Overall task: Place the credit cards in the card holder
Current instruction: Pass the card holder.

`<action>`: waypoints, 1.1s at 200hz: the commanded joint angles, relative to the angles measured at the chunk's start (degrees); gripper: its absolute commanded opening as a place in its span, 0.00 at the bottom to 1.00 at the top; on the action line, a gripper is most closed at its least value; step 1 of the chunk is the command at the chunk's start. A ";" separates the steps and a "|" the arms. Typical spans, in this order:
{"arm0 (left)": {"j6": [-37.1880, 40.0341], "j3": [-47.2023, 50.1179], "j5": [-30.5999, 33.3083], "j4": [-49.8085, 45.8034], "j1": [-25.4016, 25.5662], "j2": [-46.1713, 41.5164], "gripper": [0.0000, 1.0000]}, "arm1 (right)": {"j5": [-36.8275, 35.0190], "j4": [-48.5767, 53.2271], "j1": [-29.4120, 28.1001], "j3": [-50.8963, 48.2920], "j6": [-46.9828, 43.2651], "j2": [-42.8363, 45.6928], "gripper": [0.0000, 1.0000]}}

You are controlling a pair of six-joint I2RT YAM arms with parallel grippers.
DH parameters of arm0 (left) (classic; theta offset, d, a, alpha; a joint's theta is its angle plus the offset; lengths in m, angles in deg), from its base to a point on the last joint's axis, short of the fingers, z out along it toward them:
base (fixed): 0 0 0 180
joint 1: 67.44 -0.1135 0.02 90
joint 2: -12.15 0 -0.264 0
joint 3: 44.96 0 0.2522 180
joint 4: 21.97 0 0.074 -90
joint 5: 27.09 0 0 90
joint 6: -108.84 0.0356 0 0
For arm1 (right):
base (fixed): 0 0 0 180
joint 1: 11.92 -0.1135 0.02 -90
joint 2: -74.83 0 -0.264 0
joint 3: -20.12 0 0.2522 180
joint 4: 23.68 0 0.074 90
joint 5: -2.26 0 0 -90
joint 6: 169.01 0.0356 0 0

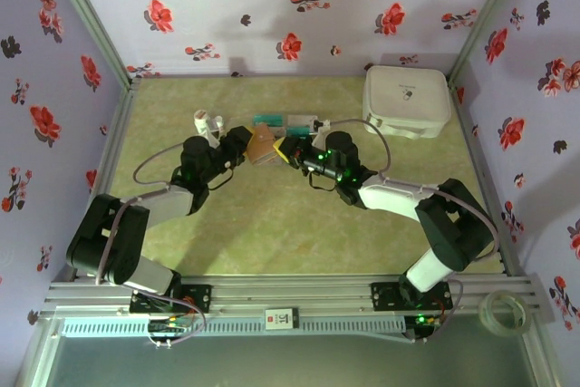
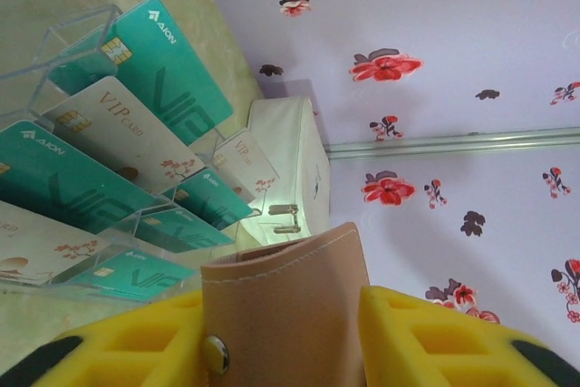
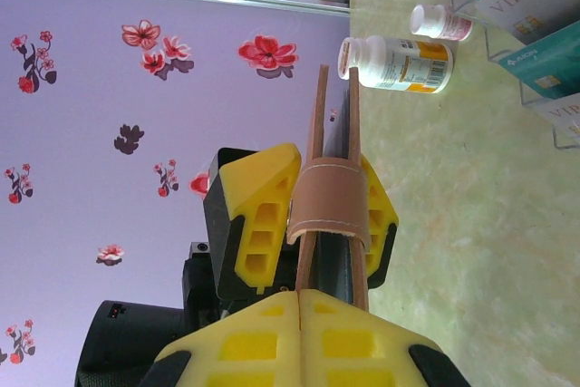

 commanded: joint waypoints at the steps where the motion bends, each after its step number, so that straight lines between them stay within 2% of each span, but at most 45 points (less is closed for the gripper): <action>1: 1.01 0.30 -0.73 0.77 -0.76 -0.97 0.39 | 0.32 -2.27 -0.38 0.50 0.61 -0.53 0.00; 29: 2.22 0.28 -0.10 -0.99 -0.98 -2.33 0.33 | 0.22 -2.35 -0.40 -0.03 0.62 -0.41 0.00; 74: 3.69 0.00 -0.26 -2.09 -1.18 -2.82 0.15 | 0.88 -0.27 0.13 -0.26 -0.52 0.25 0.00; 79: 4.08 -0.11 -0.49 -2.18 -1.26 -2.75 0.13 | 0.74 1.35 0.39 -0.29 -1.38 0.88 0.06; 95: 6.42 -0.98 -1.94 -3.71 -1.46 -2.97 0.07 | -0.40 10.03 1.48 -0.23 -5.96 4.01 0.35; 105: 8.60 -1.64 -3.00 -5.11 -1.42 -3.19 0.05 | -1.50 17.16 2.11 0.37 -10.07 6.47 0.47; 114: 11.27 -2.49 -3.87 -7.23 -1.46 -3.52 0.04 | -2.90 24.00 2.47 1.51 -14.34 8.49 0.53; 137: 18.38 -4.54 -5.05 -13.60 -1.39 -3.98 0.00 | -7.75 42.23 2.58 6.16 -26.24 12.04 0.61; 157: 22.83 -6.54 -5.56 -18.04 -1.10 -3.98 0.00 | -11.74 51.61 2.35 9.55 -34.31 12.65 0.64; 192: 28.06 -9.63 -5.89 -25.05 0.70 -4.93 0.00 | -14.11 56.40 0.42 15.67 -42.17 8.75 0.66; 220: 26.81 -9.37 -5.89 -24.48 1.36 -4.82 0.00 | -15.68 57.32 -2.68 20.43 -45.26 4.10 0.66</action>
